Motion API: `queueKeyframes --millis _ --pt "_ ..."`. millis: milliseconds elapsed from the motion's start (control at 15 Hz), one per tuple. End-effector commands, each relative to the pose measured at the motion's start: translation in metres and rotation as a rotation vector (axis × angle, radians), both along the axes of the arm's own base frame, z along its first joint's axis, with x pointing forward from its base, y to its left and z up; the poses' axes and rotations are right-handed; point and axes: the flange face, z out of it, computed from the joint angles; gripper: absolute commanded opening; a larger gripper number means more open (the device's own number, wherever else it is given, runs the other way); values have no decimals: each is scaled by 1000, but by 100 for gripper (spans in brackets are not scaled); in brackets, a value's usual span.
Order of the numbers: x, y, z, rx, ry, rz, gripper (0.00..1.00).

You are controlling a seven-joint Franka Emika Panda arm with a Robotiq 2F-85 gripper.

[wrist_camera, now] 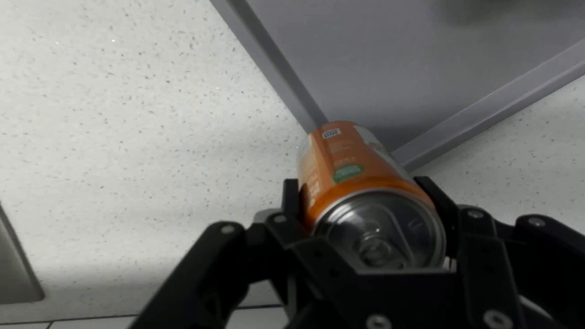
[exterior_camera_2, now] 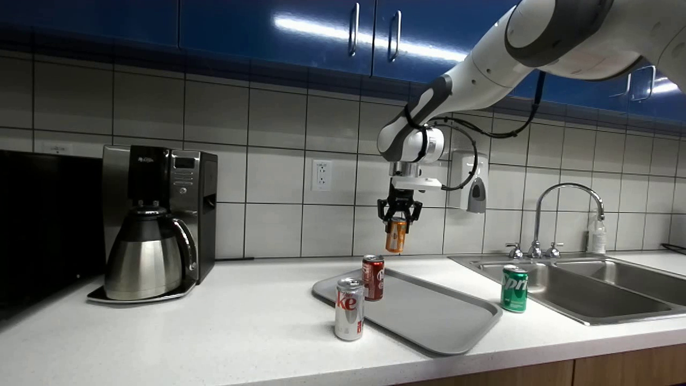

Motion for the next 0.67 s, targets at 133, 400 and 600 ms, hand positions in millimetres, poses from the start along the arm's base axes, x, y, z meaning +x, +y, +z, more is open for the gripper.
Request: queueKeyframes --millis 133,400,600 --pt "-12 -49 19 -6 3 -58 38" --pt "-17 -82 19 -14 8 -103 38" --pt "-21 -101 13 -21 18 -133 38"
